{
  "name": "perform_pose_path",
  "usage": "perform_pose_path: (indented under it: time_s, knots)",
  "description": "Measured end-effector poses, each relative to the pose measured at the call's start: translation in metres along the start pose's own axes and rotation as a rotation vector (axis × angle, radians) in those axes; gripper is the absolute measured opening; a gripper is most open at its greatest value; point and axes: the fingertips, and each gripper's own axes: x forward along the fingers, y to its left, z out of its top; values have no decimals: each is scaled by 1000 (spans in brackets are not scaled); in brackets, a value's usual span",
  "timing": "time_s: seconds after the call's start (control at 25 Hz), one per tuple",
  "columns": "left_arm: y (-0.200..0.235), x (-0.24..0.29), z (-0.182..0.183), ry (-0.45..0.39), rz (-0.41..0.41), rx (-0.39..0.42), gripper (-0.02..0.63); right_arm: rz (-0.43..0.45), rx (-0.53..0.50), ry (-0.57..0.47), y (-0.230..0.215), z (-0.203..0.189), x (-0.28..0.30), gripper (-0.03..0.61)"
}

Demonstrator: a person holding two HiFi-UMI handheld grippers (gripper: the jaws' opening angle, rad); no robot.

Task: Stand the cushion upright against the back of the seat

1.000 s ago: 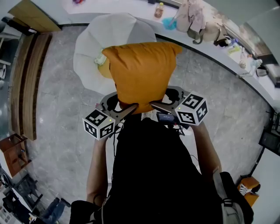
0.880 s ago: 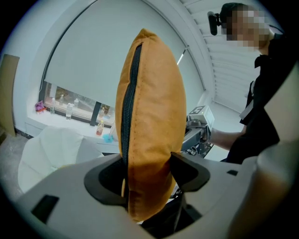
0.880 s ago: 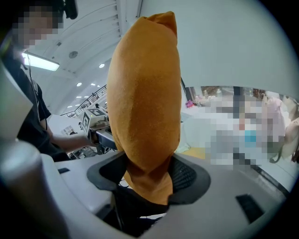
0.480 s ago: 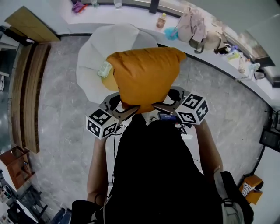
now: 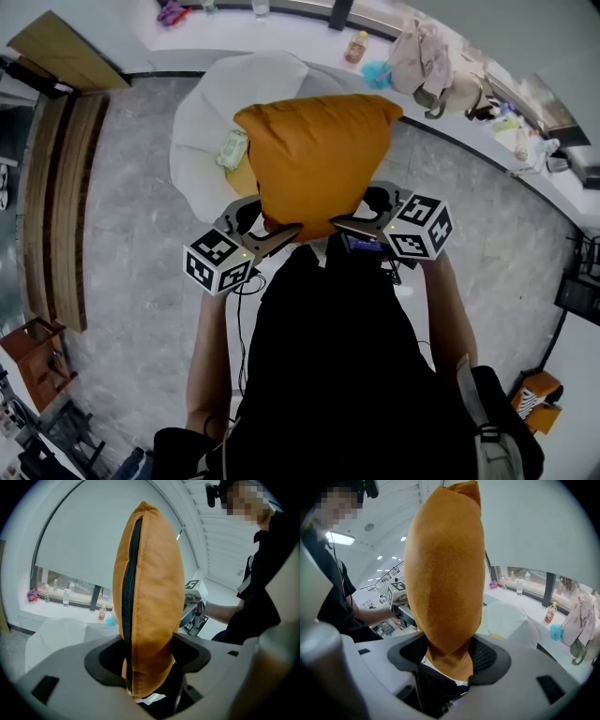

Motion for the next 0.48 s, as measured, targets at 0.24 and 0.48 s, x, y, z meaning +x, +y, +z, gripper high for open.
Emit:
perform_pose_path:
  time_s: [0.24,0.48]
  knots:
    - [17,0,2,6,29,2,307,-19,-29,30,-9,9,10,290]
    - [30,14,6,15,78,-9,308,6,-56,49,-30,12,13,290]
